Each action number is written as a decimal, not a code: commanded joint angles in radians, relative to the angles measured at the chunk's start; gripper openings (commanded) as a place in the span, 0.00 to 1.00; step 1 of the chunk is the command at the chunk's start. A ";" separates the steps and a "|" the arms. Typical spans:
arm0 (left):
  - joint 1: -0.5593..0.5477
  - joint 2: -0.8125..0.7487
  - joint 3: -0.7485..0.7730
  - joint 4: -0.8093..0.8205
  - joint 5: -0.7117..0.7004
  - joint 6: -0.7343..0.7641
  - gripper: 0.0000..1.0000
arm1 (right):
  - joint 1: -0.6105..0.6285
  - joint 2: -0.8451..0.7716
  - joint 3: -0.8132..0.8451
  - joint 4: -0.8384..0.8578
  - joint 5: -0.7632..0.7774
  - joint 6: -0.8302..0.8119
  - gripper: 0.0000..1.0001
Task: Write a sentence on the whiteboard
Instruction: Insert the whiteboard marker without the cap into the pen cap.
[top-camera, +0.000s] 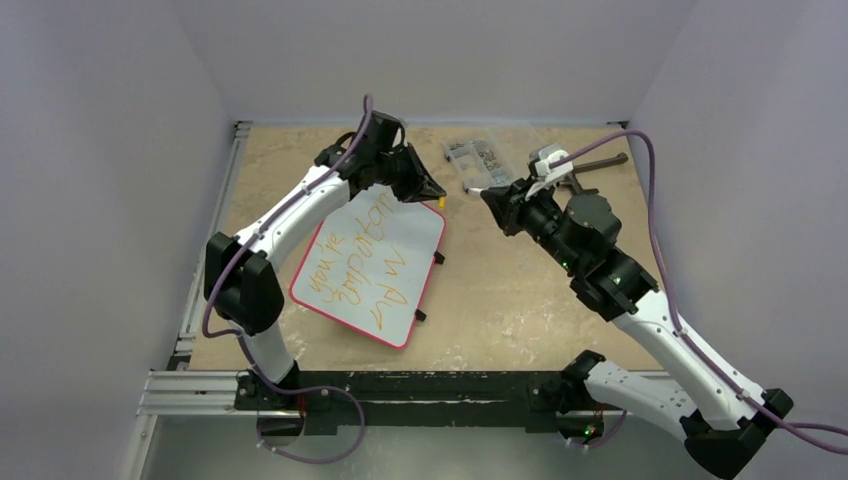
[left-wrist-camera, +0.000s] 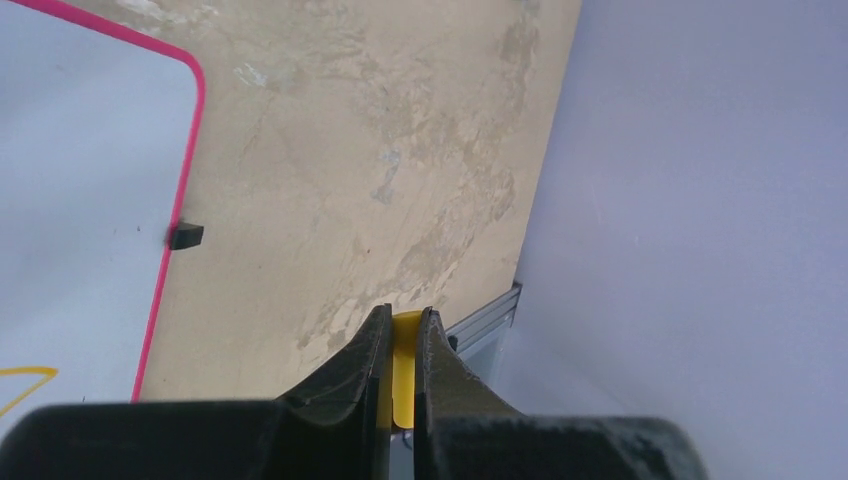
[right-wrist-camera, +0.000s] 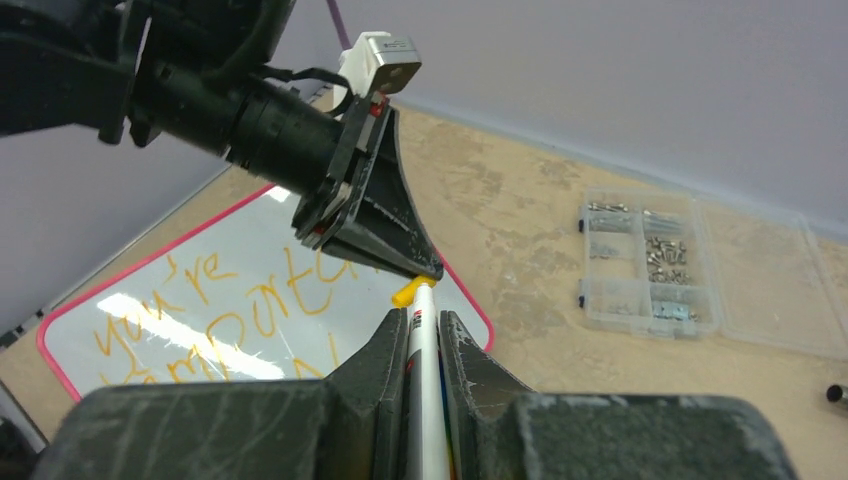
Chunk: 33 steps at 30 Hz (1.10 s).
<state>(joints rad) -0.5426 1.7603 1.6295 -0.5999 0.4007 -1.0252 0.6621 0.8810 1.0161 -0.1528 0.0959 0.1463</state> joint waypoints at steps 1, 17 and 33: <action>0.046 0.020 0.053 -0.101 -0.054 -0.148 0.00 | 0.044 0.027 0.064 0.030 -0.063 -0.101 0.00; 0.069 -0.019 0.165 -0.438 -0.199 -0.486 0.00 | 0.214 0.182 0.083 0.110 0.134 -0.260 0.00; 0.079 -0.049 0.109 -0.398 -0.079 -0.563 0.00 | 0.214 0.250 0.030 0.243 0.070 -0.184 0.00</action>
<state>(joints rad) -0.4774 1.7641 1.7645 -1.0271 0.2657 -1.5383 0.8753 1.1213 1.0500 0.0097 0.1864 -0.0628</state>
